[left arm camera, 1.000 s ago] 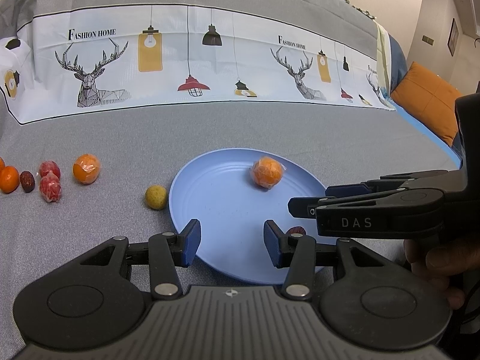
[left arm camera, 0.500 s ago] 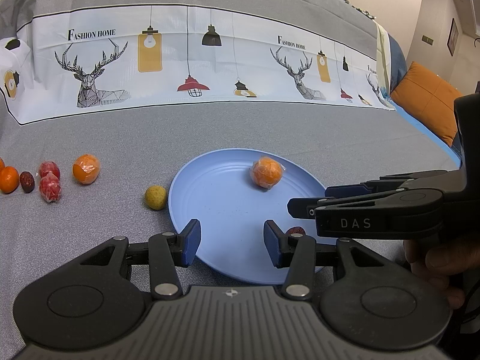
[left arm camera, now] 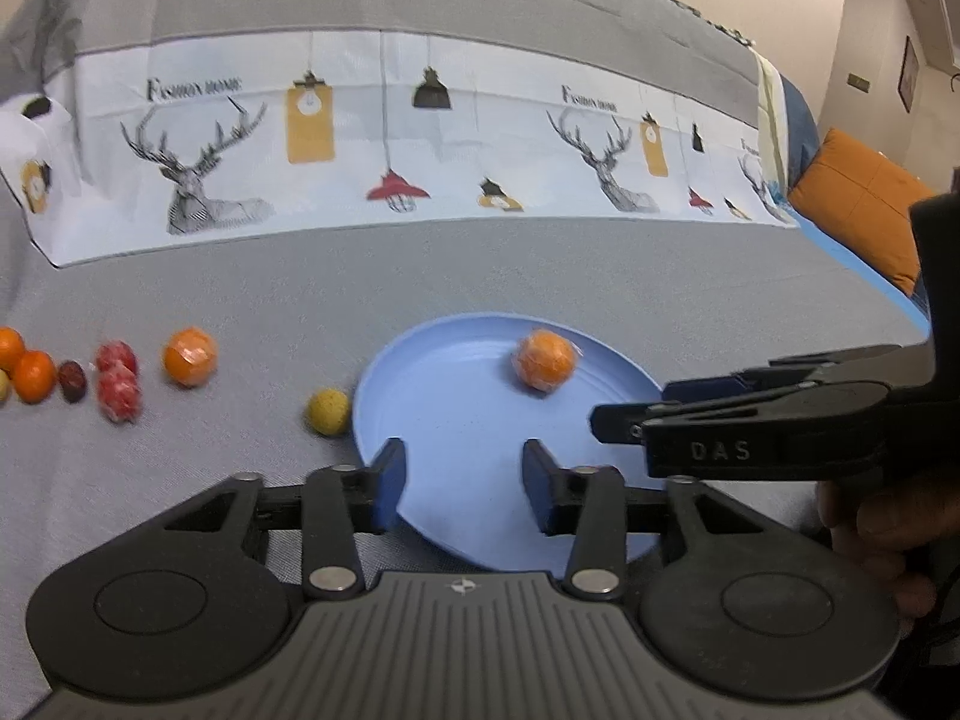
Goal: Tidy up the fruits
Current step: 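Grasp the wrapped red fruit with the left tool while the right tool grasps the yellow fruit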
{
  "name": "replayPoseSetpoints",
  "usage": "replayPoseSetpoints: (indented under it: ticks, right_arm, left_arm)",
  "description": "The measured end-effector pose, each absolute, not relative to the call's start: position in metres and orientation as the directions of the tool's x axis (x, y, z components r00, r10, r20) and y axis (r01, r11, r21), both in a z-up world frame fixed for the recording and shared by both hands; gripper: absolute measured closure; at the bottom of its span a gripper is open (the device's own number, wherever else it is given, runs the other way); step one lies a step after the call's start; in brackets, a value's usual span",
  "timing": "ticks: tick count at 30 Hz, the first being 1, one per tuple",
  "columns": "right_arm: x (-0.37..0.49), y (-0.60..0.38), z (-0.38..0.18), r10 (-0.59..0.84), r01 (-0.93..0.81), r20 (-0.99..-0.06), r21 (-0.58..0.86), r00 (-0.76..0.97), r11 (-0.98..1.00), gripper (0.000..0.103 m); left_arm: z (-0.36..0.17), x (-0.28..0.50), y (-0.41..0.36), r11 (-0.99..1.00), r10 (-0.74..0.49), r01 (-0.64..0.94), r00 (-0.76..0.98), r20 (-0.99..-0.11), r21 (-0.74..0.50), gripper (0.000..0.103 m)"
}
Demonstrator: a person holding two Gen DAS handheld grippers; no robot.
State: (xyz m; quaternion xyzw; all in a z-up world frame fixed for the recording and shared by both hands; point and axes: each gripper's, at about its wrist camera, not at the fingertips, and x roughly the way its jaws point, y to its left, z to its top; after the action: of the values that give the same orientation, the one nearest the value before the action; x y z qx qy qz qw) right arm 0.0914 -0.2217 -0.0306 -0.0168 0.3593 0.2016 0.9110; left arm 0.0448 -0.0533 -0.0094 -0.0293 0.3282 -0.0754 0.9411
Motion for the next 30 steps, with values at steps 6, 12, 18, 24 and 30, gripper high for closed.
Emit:
replayPoseSetpoints:
  ticks: [6,12,18,24,30]
  right_arm:
    - [0.089,-0.228,-0.024,0.385,-0.383,-0.635,0.148,0.67,0.912,0.073]
    - [0.088,-0.231,-0.015,0.401,-0.386,-0.601,0.162,0.691,0.908,0.076]
    - [0.084,-0.225,-0.008,0.409,-0.418,-0.559,0.119,0.721,0.9,0.08]
    - [0.078,-0.201,-0.005,0.459,-0.508,-0.519,0.054,0.721,0.86,0.085]
    - [0.071,-0.165,-0.001,0.526,-0.618,-0.533,0.008,0.663,0.786,0.084]
  left_arm:
    - [0.01,0.048,-0.027,0.99,-0.125,0.054,0.762,-0.636,-0.13,0.087]
    - [0.039,0.051,0.003,0.994,-0.044,0.098,0.795,-0.605,0.056,0.087]
    - [0.038,0.051,0.044,0.998,0.043,-0.011,0.82,-0.57,0.06,0.086]
    - [0.04,0.056,0.059,0.996,0.058,-0.084,0.825,-0.562,-0.02,0.086]
    - [0.033,0.07,0.081,0.981,0.021,-0.137,0.782,-0.623,-0.14,0.085]
